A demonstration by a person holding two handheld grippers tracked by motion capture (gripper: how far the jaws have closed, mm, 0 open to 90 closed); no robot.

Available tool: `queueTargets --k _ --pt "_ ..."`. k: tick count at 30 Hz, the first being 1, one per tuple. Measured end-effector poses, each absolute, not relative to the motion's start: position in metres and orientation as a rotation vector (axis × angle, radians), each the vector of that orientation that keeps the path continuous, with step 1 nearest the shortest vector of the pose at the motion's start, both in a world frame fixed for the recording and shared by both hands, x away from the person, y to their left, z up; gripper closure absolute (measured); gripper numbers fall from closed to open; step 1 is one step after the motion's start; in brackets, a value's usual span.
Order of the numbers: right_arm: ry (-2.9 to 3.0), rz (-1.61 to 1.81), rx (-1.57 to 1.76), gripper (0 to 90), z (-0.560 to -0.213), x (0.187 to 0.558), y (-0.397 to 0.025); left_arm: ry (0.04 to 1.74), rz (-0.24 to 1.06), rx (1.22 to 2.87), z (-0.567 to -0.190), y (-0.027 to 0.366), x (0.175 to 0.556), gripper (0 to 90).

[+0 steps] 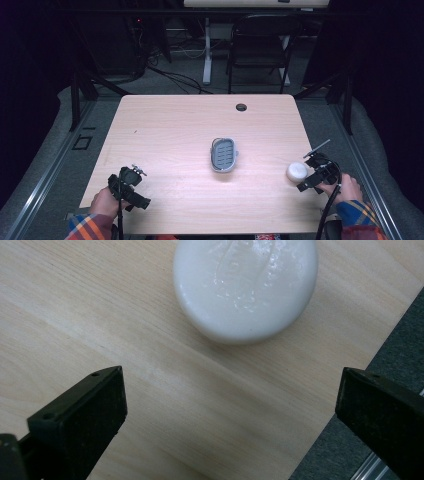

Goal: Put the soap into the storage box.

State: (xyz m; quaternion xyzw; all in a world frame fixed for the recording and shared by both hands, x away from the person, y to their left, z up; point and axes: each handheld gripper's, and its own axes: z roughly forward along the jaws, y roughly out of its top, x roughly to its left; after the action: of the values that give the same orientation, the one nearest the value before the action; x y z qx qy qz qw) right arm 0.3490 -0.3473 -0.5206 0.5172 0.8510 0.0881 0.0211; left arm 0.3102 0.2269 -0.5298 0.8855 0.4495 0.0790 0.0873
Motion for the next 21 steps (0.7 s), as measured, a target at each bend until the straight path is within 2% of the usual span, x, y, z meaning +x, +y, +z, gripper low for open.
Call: queueTargets --k 21 --pt "2.634 0.266 1.577 0.0 -0.5184 0.3526 -0.3427 1.340 0.235 2.638 -0.5302 0.2266 0.3098 0.1"
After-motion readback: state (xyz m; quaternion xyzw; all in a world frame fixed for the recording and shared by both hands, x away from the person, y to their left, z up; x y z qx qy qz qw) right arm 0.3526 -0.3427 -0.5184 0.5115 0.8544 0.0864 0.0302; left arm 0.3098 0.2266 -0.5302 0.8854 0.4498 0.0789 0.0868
